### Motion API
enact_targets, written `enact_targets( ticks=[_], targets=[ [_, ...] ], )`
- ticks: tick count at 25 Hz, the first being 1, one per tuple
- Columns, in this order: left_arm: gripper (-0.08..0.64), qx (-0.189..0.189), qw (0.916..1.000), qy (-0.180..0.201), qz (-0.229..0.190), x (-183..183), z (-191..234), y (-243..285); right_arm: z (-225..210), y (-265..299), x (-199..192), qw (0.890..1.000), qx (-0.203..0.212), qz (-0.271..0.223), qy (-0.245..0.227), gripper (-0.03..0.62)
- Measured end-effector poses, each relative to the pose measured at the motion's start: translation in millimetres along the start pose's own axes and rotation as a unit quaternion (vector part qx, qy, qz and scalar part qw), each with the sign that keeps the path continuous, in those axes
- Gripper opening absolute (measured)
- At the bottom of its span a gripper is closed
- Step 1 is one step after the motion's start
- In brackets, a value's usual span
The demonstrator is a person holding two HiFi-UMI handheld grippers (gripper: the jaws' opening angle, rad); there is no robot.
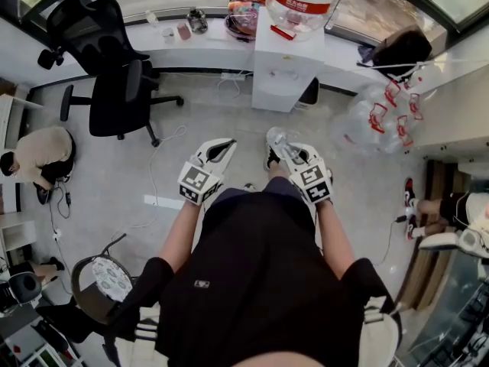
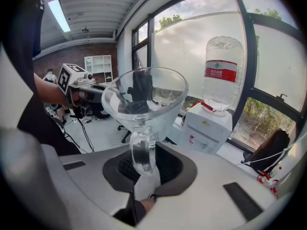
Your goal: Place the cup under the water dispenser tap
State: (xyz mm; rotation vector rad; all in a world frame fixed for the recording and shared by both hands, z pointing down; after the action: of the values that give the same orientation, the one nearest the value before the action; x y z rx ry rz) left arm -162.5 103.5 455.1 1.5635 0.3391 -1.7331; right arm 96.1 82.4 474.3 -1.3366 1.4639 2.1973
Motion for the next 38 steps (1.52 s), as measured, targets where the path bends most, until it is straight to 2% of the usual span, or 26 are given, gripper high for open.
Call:
enact_targets(
  ticks=[9, 25, 38],
  targets=[
    [0.000, 0.008, 0.9998, -0.008, 0.016, 5, 22, 20, -30, 27, 6, 1.000, 0.014, 0.002, 0.012, 0.035],
    [0.000, -0.013, 0.9976, -0.014, 0.066, 26, 73, 120, -123, 114, -33, 0.998, 0.031, 0.048, 0.038, 0.034],
    [0.000, 0.003, 0.9955, -0.053, 0.079, -3, 116, 177, -175, 216, -83, 0.995, 0.024, 0.082, 0.045, 0.035]
  ],
)
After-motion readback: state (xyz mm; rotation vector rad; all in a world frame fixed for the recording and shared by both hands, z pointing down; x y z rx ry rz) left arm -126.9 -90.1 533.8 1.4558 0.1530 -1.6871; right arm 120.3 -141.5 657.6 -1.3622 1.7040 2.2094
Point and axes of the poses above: the fingertips, and each gripper's own axes: y forward along the fingers, z to its left, x out of its top, the point moved 9 cm from there along -y, backward along the fingers, and after that the axes turned 6 degrees about -y, right-handed, at the moved point
